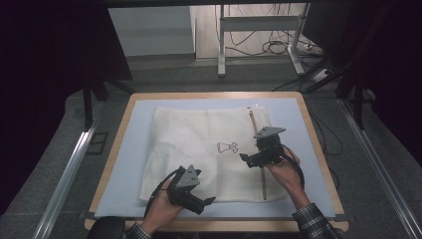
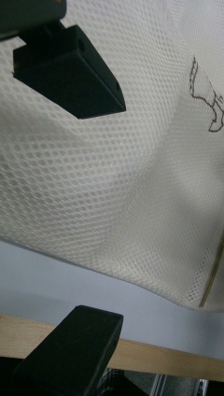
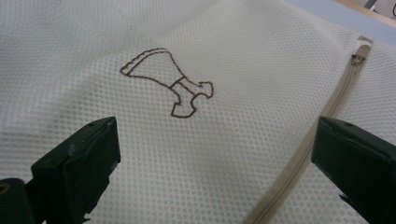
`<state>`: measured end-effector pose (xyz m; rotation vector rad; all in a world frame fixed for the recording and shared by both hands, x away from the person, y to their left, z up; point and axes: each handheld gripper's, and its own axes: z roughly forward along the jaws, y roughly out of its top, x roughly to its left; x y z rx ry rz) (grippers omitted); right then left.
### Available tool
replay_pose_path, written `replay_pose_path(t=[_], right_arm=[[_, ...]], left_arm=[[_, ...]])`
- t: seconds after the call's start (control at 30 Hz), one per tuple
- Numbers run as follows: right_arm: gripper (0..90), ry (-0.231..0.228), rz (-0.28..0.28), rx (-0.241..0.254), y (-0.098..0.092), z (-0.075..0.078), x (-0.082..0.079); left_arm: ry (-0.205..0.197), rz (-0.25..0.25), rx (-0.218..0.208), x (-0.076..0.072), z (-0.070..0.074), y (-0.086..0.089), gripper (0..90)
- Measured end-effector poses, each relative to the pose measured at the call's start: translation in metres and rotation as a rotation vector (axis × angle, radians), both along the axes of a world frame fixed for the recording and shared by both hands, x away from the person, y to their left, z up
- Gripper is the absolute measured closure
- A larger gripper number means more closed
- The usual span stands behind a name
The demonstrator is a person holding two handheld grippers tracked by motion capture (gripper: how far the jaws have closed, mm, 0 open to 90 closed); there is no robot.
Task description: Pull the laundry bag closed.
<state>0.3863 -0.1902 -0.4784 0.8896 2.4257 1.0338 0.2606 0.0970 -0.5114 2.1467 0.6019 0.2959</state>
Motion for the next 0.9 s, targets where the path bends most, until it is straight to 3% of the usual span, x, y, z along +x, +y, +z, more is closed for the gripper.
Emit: replay_pose_path(t=[0.5, 0.9], right_arm=[[1.3, 0.021, 0.018, 0.006, -0.009, -0.004, -0.028], [1.3, 0.010, 0.042, 0.014, -0.019, -0.003, -0.060]], left_arm=[[-0.007, 0.028, 0.024, -0.004, -0.001, 0.014, 2.6], [-0.019, 0.071, 0.011, -0.008, 0.003, 0.033, 2.7]])
